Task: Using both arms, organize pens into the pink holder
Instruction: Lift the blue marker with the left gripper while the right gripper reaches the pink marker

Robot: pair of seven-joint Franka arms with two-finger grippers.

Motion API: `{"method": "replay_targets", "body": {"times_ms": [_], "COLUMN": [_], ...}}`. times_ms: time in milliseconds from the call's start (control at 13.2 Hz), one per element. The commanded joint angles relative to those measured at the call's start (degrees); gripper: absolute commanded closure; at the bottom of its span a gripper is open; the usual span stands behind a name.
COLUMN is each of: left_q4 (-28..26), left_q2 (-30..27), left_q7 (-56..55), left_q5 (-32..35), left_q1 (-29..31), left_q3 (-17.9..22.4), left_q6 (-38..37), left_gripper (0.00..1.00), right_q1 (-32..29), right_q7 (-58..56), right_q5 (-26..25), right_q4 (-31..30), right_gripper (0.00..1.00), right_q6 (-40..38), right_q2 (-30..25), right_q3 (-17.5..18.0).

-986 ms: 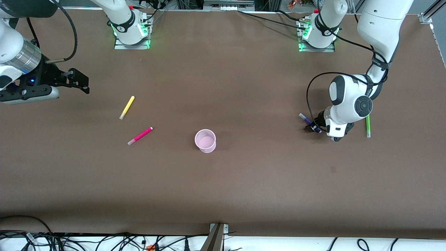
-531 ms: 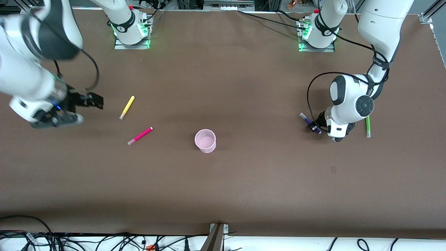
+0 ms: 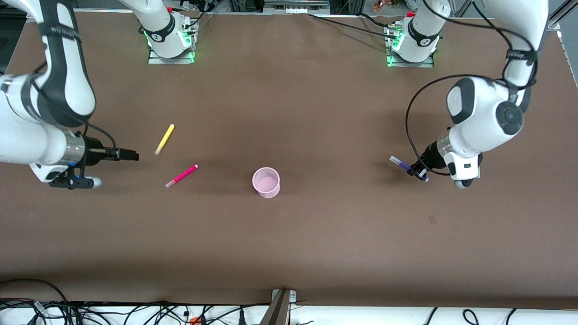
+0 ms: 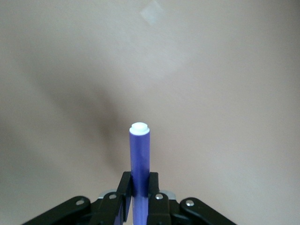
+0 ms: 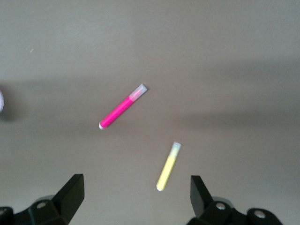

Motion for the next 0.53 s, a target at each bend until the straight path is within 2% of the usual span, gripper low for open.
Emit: {"method": "replay_targets", "body": {"times_ms": [0,228,455], "left_q4": [8.1,15.7,24.9], "left_q2": [0.9,5.1,13.0], "left_q7": [-11.7,-30.4,-44.7], "left_q5": [0.4,10.1,18.7], "left_q1": [-4.7,-13.8,-21.3], "left_q3": [-1.1,-1.1,-1.0], "left_q6": [-4.2,-4.0,-3.8], "left_gripper": [1.0,1.0,1.0], "right_q1": [3.5,7.3,8.2], "right_q7": [13.8,27.3,29.3], "right_q5": [1.9,1.9,2.1], "right_q4": [0.6,0.6,0.3], "right_gripper": [0.01,0.05,0.11], "right_q6": [6.8,13.3,17.8], "right_q2": [5.4,10.2,14.7], "right_q3": [0.8,0.8,0.8]}}
